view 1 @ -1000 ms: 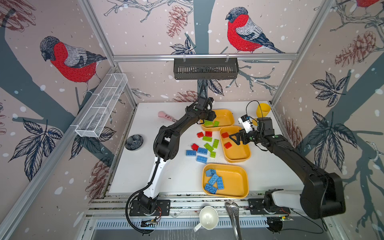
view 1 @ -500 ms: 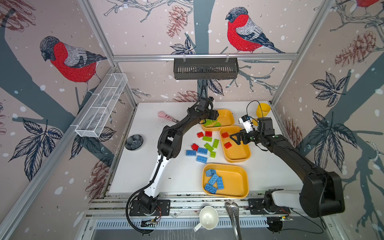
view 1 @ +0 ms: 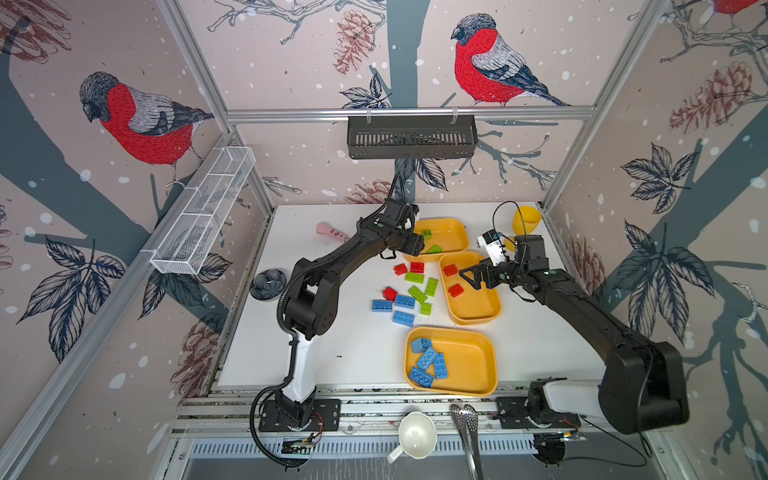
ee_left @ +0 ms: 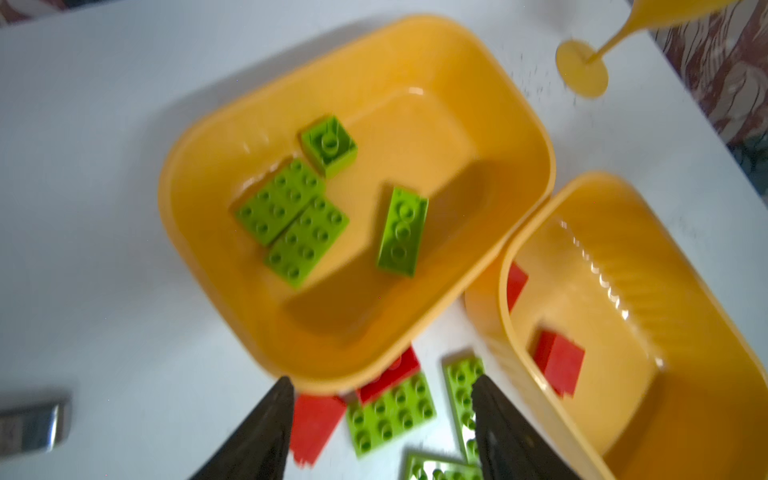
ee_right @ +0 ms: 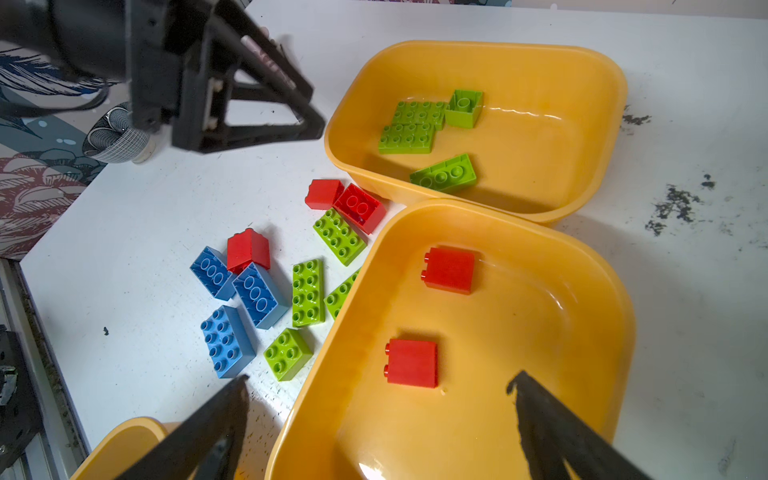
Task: Sort the legos into containers by color
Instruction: 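Move the left gripper back over a light-blue 2x3 brick in the pile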
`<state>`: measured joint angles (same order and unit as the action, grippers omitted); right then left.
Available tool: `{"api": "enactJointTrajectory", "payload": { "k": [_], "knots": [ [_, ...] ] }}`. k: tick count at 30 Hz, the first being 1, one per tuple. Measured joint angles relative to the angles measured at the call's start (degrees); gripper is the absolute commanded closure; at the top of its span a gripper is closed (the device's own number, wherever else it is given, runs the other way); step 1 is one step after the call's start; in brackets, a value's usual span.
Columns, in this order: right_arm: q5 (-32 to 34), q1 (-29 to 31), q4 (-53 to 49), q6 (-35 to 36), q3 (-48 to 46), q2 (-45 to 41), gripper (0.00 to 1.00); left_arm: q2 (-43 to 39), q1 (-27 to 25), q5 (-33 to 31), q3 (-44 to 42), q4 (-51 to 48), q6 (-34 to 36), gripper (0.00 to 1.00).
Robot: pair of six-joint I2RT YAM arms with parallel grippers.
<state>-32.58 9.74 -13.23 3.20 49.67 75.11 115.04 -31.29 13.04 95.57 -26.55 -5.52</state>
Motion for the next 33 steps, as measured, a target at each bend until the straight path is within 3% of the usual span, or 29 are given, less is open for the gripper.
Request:
{"api": "enactJointTrajectory", "payload": {
  "k": [8,16,23,33],
  "knots": [
    [-0.02,1.14,0.02,0.00,-0.07,0.72,0.01,-11.96,-1.31,-3.37,-15.23,-5.05,3.30,0.33],
    [-0.02,1.92,0.00,0.02,-0.11,1.03,0.00,-18.36,-1.95,-4.26,-23.76,-11.34,17.46,0.38],
    [0.00,2.47,0.00,0.04,-0.39,1.14,0.01,-17.92,-1.95,-4.55,-25.81,-14.97,30.08,0.39],
    [0.00,2.49,0.02,0.07,-1.03,1.11,0.01,-13.29,-2.67,-7.91,-27.96,-12.48,38.34,0.42]
  ]
}}
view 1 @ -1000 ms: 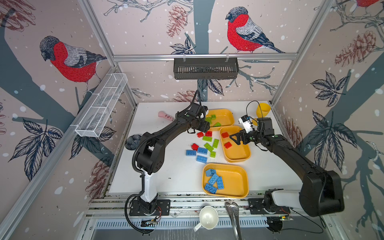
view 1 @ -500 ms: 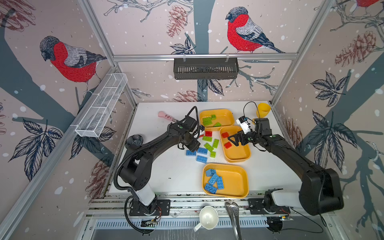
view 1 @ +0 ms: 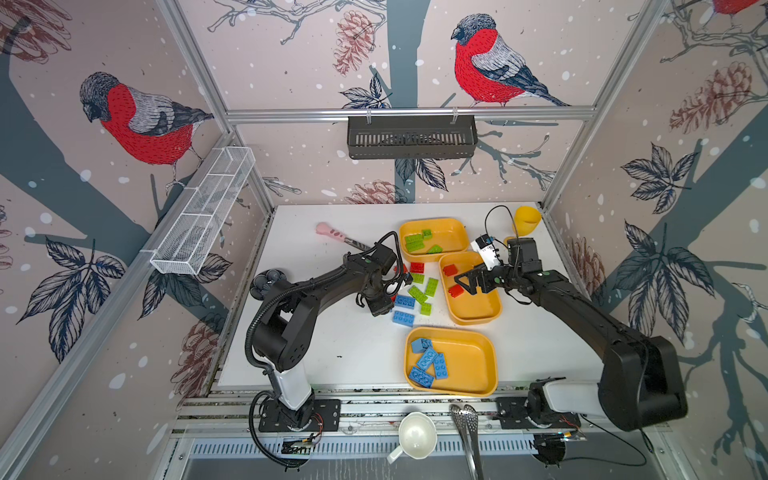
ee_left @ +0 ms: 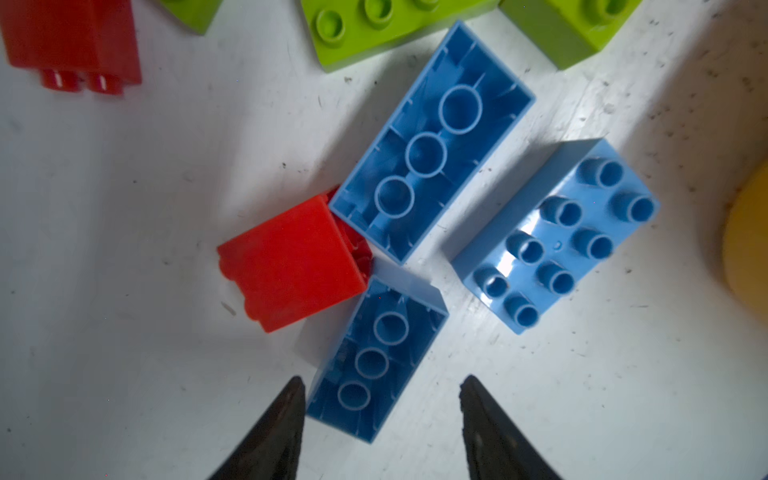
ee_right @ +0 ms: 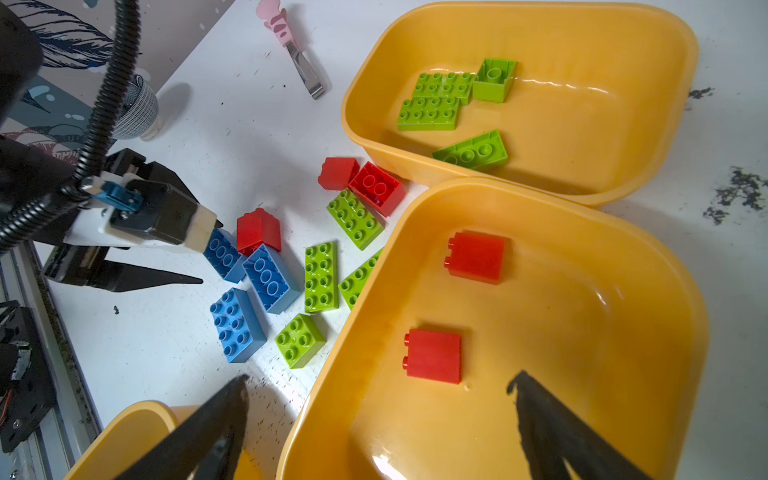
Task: Sort the legos into containers by color
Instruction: 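Move the left gripper back over a light-blue 2x3 brick in the pile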
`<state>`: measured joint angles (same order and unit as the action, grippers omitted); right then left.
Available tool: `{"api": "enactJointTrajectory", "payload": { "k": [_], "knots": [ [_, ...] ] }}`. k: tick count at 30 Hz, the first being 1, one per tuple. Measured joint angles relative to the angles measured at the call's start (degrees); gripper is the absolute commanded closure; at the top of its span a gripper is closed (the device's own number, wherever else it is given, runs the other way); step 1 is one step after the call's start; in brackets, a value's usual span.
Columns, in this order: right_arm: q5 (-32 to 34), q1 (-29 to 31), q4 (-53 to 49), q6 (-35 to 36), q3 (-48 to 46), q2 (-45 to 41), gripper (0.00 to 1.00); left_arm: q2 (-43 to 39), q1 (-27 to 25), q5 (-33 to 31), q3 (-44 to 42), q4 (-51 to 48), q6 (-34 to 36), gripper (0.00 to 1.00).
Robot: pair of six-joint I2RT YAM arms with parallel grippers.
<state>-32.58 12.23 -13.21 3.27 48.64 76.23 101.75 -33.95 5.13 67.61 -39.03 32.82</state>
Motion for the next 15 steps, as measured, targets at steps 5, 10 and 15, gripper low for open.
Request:
{"api": "enactJointTrajectory", "payload": {
  "k": [5,10,15],
  "knots": [
    [0.00,0.07,-0.02,-0.02,-0.26,-0.02,0.00,2.19,-0.44,-1.70,-0.28,1.53,1.68,0.49],
    [0.00,0.04,0.00,0.00,-0.39,-0.07,0.01,3.58,-0.90,-2.32,-0.28,3.04,2.21,0.57],
    [-0.04,0.04,-0.04,-0.02,-0.61,-0.26,0.00,4.46,-1.36,-2.34,-0.24,3.58,2.73,0.68]
  ]
}}
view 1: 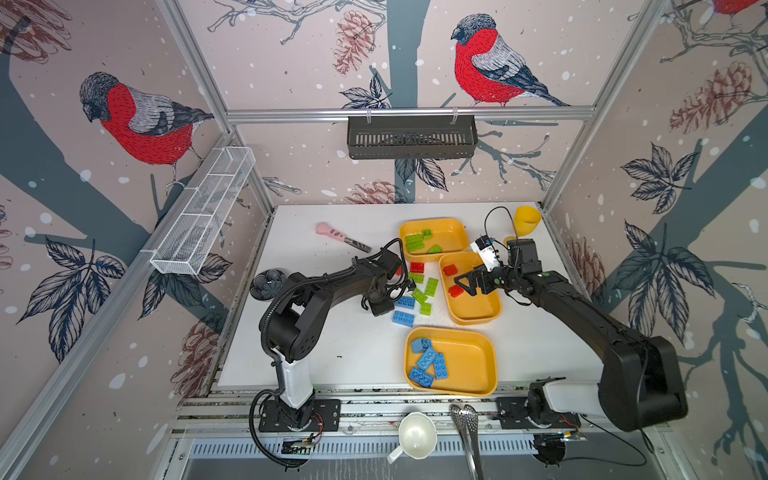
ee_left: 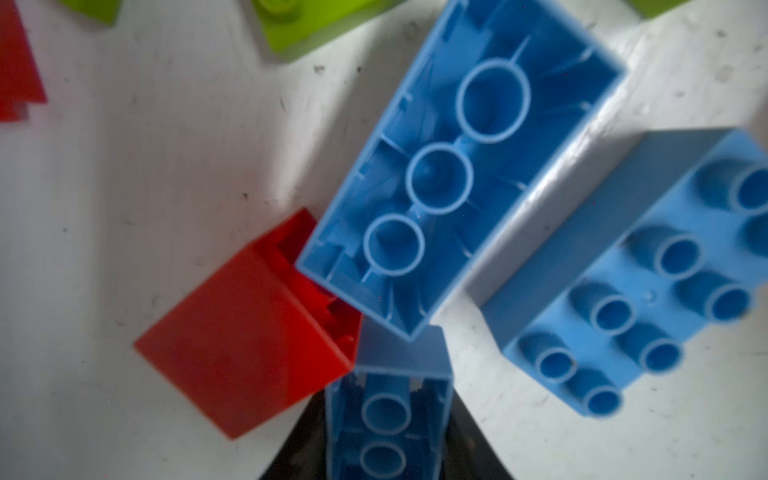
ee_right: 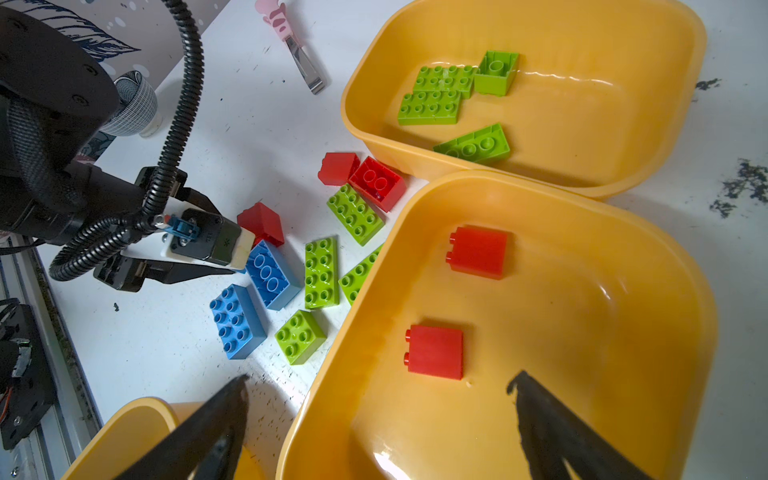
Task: Sort the legos into containers by color
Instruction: 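Move the left gripper back over a light-blue 2x3 brick in the pile, then grasp the light-blue 2x3 brick with the left gripper and lift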
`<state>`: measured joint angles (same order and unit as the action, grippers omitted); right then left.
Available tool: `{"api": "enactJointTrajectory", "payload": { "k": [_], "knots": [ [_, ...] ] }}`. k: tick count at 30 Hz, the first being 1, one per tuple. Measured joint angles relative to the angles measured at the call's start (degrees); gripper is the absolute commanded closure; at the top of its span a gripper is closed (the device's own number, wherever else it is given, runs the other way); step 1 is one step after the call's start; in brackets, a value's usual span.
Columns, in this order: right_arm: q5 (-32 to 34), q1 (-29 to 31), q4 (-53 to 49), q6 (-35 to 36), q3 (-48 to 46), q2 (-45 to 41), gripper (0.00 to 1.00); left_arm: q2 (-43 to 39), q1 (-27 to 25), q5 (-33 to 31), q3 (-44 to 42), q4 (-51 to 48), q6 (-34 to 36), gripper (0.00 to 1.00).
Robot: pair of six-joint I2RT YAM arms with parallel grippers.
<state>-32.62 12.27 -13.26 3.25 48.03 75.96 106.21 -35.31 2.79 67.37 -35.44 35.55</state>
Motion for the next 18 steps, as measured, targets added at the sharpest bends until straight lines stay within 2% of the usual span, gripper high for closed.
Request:
{"api": "enactJointTrajectory", "payload": {
  "k": [4,11,18],
  "knots": [
    [-0.72,0.00,-0.09,0.02,-0.11,-0.59,0.01,-0.22,-0.11,-0.15,-0.07,0.00,0.02,0.74],
    [-1.68,0.02,-0.37,0.13,-0.02,-1.09,0.00,-2.89,-0.13,0.61,2.05,-4.59,-1.27,0.75],
    [-2.43,-0.02,-1.11,0.11,0.66,-2.32,0.01,-10.32,-1.44,7.28,8.11,-9.22,-6.08,0.75]
  ]
}}
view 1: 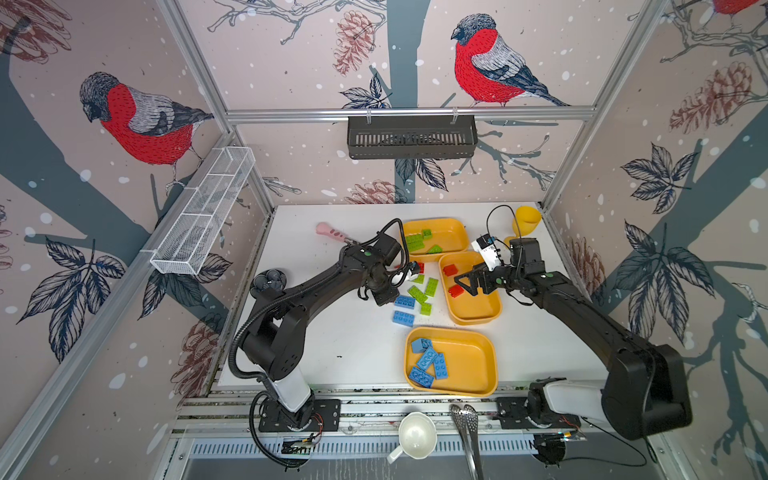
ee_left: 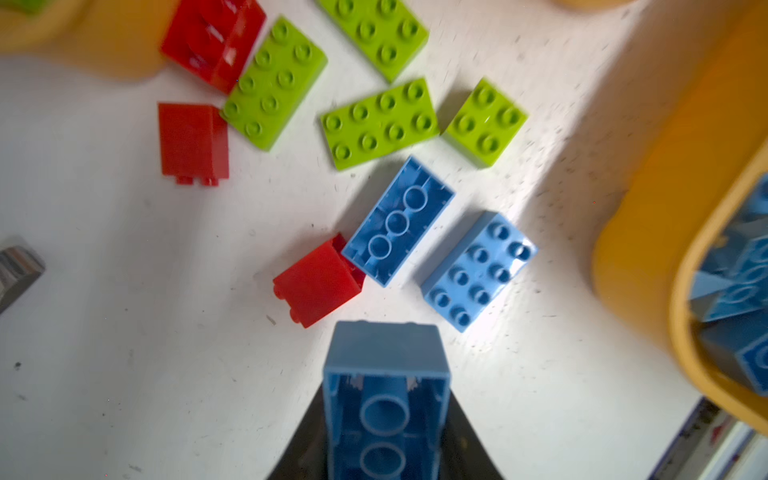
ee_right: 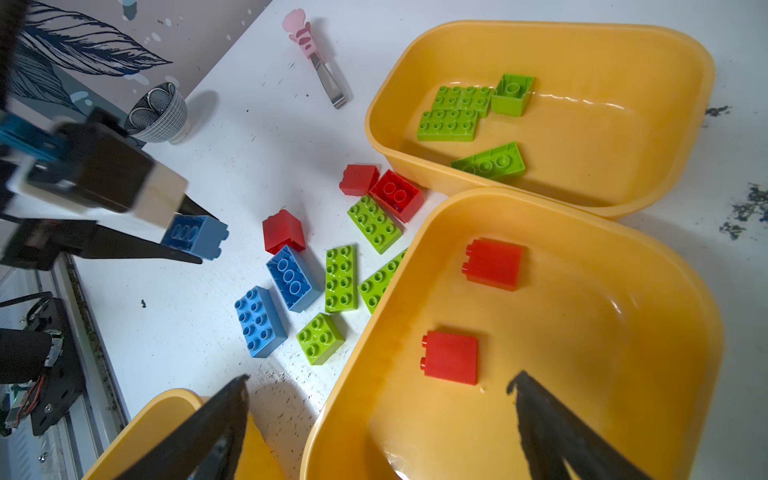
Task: Sort the legos into containers by color
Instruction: 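Grasp the light-blue 2x3 brick with the left gripper and lift, then carry the light-blue brick to the nearest tray and release it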
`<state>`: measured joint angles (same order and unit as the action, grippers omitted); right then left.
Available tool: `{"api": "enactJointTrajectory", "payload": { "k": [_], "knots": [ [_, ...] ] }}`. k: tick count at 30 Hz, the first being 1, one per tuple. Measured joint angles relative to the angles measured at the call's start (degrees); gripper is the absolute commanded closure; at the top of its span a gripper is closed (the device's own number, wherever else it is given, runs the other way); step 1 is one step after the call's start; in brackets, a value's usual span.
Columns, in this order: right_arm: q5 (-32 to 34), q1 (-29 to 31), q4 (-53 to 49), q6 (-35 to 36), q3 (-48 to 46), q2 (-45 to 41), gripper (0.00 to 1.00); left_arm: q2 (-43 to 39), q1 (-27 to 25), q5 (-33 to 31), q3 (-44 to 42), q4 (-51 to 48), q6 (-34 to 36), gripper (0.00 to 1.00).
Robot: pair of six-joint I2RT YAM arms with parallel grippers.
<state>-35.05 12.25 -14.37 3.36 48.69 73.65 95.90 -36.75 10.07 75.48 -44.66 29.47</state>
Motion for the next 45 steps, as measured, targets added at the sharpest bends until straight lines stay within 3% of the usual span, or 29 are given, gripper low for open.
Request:
{"api": "enactJointTrajectory", "payload": {
  "k": [11,20,29,35,38,45],
  "knots": [
    [-0.48,-1.86,-0.85,-0.20,-1.16,-2.38,0.01,-0.50,-15.74,6.84,2.64,-0.50,-8.55,0.75],
    [-0.48,-2.91,-0.57,-0.42,-3.28,-4.13,0.01,5.88,-24.57,6.23,2.14,3.78,-8.09,0.76],
    [0.07,-3.06,-0.59,-0.42,-4.59,-5.99,0.00,7.87,-26.05,3.17,0.17,6.82,-5.03,0.67],
    [0.63,-3.32,-0.59,-0.42,-4.68,-6.45,0.00,7.96,-26.05,0.35,0.22,8.39,-3.98,0.45],
    [0.76,-3.32,-0.59,-0.42,-4.68,-6.47,0.01,7.69,-25.99,-0.09,0.28,8.28,-3.87,0.39],
    [0.81,-3.39,-0.61,-0.39,-4.24,-6.16,0.01,4.13,-21.00,-1.33,0.87,5.33,-3.48,0.34]
  ]
}}
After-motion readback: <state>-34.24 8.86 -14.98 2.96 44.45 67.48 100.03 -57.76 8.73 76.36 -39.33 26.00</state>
